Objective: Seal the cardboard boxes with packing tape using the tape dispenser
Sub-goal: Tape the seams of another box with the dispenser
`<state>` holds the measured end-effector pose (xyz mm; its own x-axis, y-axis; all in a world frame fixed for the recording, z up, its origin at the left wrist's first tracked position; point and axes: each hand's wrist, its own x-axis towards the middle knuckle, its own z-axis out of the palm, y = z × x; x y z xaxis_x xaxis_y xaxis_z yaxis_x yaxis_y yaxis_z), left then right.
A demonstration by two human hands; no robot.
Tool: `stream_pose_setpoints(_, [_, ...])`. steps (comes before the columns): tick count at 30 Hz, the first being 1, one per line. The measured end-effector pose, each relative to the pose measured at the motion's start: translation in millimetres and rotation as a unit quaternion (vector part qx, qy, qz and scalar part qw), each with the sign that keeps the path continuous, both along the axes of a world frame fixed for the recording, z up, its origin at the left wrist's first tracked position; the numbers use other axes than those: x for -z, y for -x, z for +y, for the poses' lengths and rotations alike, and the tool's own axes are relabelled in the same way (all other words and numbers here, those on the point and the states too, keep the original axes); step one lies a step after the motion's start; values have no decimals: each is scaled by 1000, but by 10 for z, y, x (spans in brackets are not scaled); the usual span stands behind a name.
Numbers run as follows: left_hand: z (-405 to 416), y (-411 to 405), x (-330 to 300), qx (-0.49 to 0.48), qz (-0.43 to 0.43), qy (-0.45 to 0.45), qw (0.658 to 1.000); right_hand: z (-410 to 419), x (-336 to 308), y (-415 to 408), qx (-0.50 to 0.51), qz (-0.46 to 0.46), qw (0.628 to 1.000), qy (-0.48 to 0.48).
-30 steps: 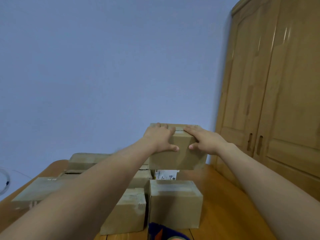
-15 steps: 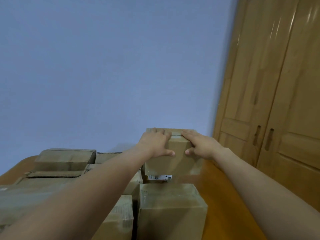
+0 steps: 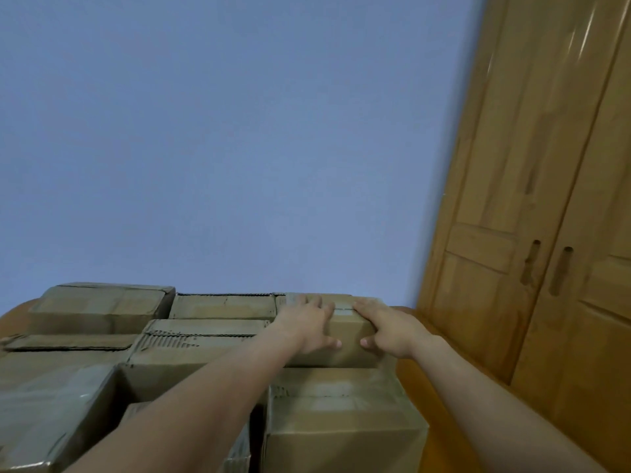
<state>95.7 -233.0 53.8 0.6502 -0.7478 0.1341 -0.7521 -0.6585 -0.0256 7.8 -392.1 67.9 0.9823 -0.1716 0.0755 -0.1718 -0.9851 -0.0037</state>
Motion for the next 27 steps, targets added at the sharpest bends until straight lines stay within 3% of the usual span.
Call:
stream_pose_setpoints(5, [24,-51,174,-2,49,-23,999,-4,185,-112,3,34,998,-43])
stream_pose_setpoints(9, [30,-72,283,-21,133,-64,989,18,289,-138,5,64,987,-147])
stream_pose_setpoints(13, [23,-67,266,-23,112,-78,990,44,298,-135,29,38,973,-228])
stream_pose_setpoints(20, [360,-46,-5,0,45,11,999,248,126,-225,16,-35,992,-124])
stream_pose_setpoints(27, [1170,-229,-190,-66,44,5,997,914,-84,-422,-51,-63,993,-87])
